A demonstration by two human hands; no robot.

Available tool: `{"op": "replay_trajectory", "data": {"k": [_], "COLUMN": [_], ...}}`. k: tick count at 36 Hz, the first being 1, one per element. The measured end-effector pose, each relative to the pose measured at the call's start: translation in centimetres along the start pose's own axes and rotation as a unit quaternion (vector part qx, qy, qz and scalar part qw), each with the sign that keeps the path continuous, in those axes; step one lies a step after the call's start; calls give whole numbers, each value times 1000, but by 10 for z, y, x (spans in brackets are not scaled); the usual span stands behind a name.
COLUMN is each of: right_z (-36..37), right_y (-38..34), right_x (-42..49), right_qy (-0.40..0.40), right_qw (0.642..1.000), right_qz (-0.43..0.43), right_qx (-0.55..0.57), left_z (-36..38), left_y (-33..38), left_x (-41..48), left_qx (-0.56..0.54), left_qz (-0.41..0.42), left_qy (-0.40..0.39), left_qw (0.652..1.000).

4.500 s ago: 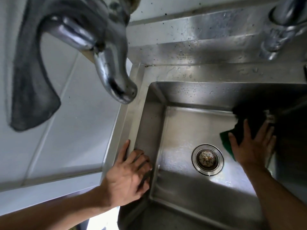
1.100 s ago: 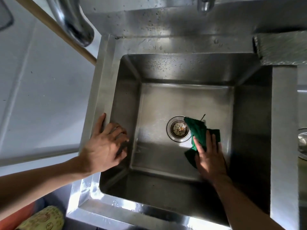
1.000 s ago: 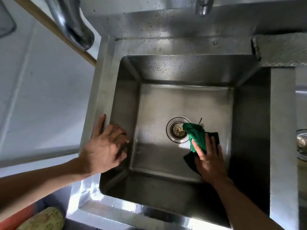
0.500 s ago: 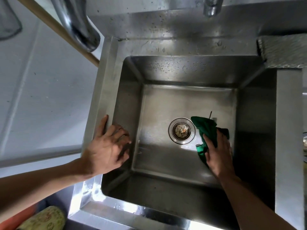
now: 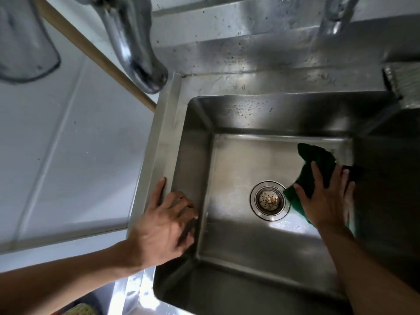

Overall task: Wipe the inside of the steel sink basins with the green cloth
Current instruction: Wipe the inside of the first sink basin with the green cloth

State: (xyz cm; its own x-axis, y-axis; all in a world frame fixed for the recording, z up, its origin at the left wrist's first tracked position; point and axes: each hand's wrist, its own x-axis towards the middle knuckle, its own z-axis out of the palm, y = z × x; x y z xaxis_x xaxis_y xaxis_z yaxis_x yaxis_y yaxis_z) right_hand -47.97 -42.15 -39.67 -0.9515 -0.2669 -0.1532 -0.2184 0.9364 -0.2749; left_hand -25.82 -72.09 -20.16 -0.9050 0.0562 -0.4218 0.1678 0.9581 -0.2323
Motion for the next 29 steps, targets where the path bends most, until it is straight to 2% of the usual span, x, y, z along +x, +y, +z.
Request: {"op": "replay_trajectory", "data": {"k": [3,8,11,17,19,24,29], "right_z": [2,15,28,63,70,62,34], "right_y": [-12,-63,-105,-176,-189,-201,-215], "right_x": [32,63,52,-12,-33,-51,-41], "right_qy": [5,-17,-41,-81,-91,-82,-109], "right_qw": [999,989,977,941,936,912,854], "right_qz": [-27,-128,-195,-287,-271,-150,-18], "right_qx": [26,72,76,159,207,373,508], "left_z": [1,0,-2,-2,-2,3,2], "left_y": [0,-1,0,0,1,0,-5], "left_x": [0,1,1,1,1,0,-4], "left_qx": [-6,-20,-19,-20,-22,-45,-118], "left_qz": [-3,-9,-11,-13,-13,-5,-3], "left_qy": [6,-7,-20,-22,-12,26,57], "left_qw": [1000,1000,1000,999,1000,999,991]}}
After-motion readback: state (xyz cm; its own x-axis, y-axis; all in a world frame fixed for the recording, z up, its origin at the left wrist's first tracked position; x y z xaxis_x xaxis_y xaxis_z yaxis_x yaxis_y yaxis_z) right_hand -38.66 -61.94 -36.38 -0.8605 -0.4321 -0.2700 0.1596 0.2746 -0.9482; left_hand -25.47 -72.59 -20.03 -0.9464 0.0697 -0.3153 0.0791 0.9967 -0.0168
